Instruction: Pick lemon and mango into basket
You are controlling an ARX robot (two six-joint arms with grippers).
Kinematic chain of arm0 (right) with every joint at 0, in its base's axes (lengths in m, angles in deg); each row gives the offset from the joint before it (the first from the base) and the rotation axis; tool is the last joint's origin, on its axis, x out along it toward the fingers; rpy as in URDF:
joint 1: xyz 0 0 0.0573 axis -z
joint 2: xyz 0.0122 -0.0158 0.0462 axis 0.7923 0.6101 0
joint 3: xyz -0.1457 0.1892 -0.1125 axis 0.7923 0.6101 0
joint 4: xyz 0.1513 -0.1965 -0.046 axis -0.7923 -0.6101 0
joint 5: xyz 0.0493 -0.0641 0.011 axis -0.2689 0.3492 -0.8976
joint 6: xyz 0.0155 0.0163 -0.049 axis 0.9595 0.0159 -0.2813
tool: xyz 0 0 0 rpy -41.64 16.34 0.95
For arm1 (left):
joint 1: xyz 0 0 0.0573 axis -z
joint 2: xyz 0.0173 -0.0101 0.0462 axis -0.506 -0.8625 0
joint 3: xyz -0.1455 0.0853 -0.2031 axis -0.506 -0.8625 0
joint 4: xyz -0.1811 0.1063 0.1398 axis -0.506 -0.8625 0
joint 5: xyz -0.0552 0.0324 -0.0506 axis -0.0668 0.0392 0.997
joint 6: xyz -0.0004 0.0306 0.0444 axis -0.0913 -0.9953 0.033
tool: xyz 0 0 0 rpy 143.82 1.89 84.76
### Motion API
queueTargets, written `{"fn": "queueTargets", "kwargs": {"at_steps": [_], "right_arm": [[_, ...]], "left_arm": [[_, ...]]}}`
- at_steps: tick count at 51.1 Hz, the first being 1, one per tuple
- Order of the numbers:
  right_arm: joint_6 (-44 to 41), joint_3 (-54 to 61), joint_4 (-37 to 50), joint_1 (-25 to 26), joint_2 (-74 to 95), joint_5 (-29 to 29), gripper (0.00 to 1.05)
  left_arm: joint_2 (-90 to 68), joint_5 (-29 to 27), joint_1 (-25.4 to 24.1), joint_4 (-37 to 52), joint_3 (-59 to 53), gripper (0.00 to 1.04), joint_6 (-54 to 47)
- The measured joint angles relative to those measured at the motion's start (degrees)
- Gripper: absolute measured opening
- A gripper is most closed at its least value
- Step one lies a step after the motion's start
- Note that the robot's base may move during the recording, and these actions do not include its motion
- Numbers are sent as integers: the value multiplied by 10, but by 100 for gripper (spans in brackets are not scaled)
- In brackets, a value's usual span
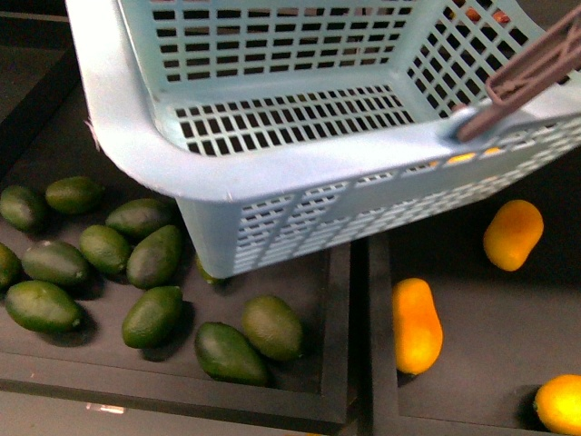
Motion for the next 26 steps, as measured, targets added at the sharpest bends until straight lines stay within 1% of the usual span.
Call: {"fn": "queueTargets", "kwargs": {"at_steps": [6,12,13,14,15,16,17,19,21,22,25,26], "right_arm": [[0,0,0,0,1,1,96],[0,0,0,0,1,3,96],[10,-6,-20,-5,8,27,96],[53,-34,-98,-17,21,93,96],[76,-58,-155,-19,38,134,96],[101,-71,-184,-18,48,155,96],[124,-94,-233,-10,66,194,96],[167,-122,-292,6,95,235,96],[199,-140,-328,28,120,249,96],[207,-143,-332,37,127,249,96],[233,-154,-316,89,172,231,96],[233,-155,-309,98,179,226,96]], "left_arm": [[1,-14,-2,0,1,5,-8],[0,-3,-1,0,1,5,-9],[0,-1,0,0,1,5,-7],[0,2,1,0,1,5,-5],[0,4,2,0,1,5,-5],[0,3,3,0,1,5,-5],[0,4,4,0,1,5,-5],[0,5,7,0,1,5,-4],[0,6,10,0,1,5,-4],[0,6,10,0,1,5,-4],[0,12,12,0,1,5,-4],[0,12,12,0,1,5,-3]]}}
